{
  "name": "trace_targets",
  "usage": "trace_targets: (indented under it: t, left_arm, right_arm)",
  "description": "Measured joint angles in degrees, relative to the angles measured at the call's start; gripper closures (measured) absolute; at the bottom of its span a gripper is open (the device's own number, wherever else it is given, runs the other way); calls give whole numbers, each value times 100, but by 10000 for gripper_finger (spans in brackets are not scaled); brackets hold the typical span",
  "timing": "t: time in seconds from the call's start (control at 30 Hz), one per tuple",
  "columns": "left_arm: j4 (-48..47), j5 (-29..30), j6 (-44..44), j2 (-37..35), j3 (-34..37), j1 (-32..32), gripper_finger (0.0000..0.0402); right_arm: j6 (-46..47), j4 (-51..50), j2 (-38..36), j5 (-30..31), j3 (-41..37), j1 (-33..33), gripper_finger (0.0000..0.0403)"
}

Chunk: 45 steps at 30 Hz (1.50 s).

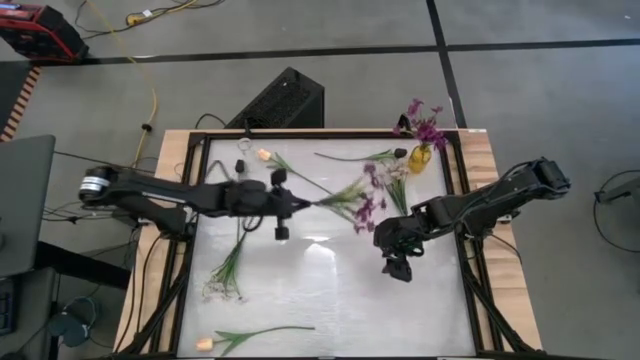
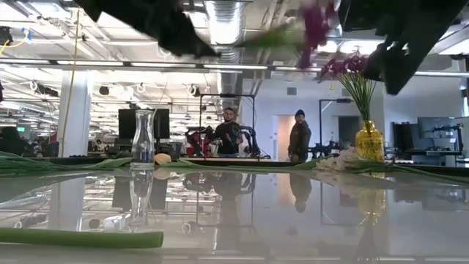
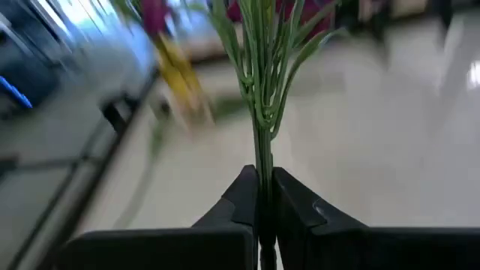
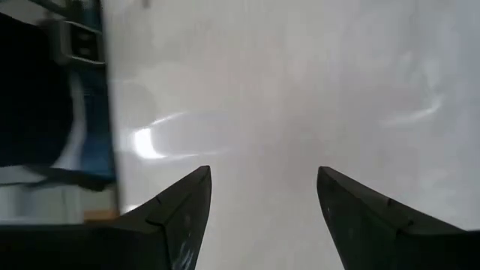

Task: Sort flowers into vase by color
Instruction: Put the violet flower into the yellow vase

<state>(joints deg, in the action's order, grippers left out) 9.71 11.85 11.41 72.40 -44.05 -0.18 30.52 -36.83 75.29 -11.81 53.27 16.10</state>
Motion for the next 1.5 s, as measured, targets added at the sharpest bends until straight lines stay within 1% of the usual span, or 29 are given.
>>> trace_targets:
  t: [0.1,0.17,0.23,0.3,0.4,0.47,0.53,0.63,0.7,0.77,0.87,0.9,0.97,1.07,1.3,1.5]
  left_arm:
    - [1067,-26,-45,-489,364,8,396]
    - [1791,-238,-148,-765,709,49,396]
    - [2599,-541,-336,-981,1067,119,396]
    - [3413,-831,-577,-1122,1446,201,396]
    - [4412,-1057,-972,-1174,1953,314,393]
    - [4881,-1083,-1214,-1129,2167,360,392]
    - [5128,-1088,-1382,-1129,2324,401,392]
    - [5133,-1055,-1457,-1128,2347,410,392]
    - [5157,-1087,-1430,-1128,2349,402,391]
    - [5180,-1151,-1410,-1132,2349,396,391]
    - [5149,-1155,-1344,-1130,2349,395,391]
    - [5144,-1153,-1307,-1130,2349,396,391]
    - [5139,-1151,-1203,-1130,2349,397,391]
    - [5121,-1109,-1053,-1130,2349,397,391]
    - [4945,-1101,-954,-1128,2348,397,390]
    - [4910,-1033,-906,-1128,2347,397,390]
  right_arm:
    - [-509,76,35,600,-4,0,133]
    - [-901,268,60,1059,-5,0,133]
    - [-1453,717,137,1471,-9,-35,133]
    - [-2151,1434,235,1711,-9,-104,133]
    - [-3340,3126,503,1766,-9,-306,133]
    - [-4092,4406,740,1774,-9,-460,133]
    - [-4654,5800,1015,1772,-6,-629,133]
    - [-5009,7460,1395,1770,-6,-901,133]
    - [-5027,8153,1587,1762,-8,-1104,133]
    - [-4920,8764,1781,1402,-7,-1336,133]
    - [-4385,9272,2022,605,27,-1661,133]
    - [-4170,9353,2095,452,83,-1755,133]
    - [-3801,9402,2238,331,177,-1905,133]
    - [-3622,9455,2462,-7,372,-2068,133]
    - [-3666,9472,2907,-245,994,-2081,133]
    - [-3790,9475,2970,-239,1191,-2091,135]
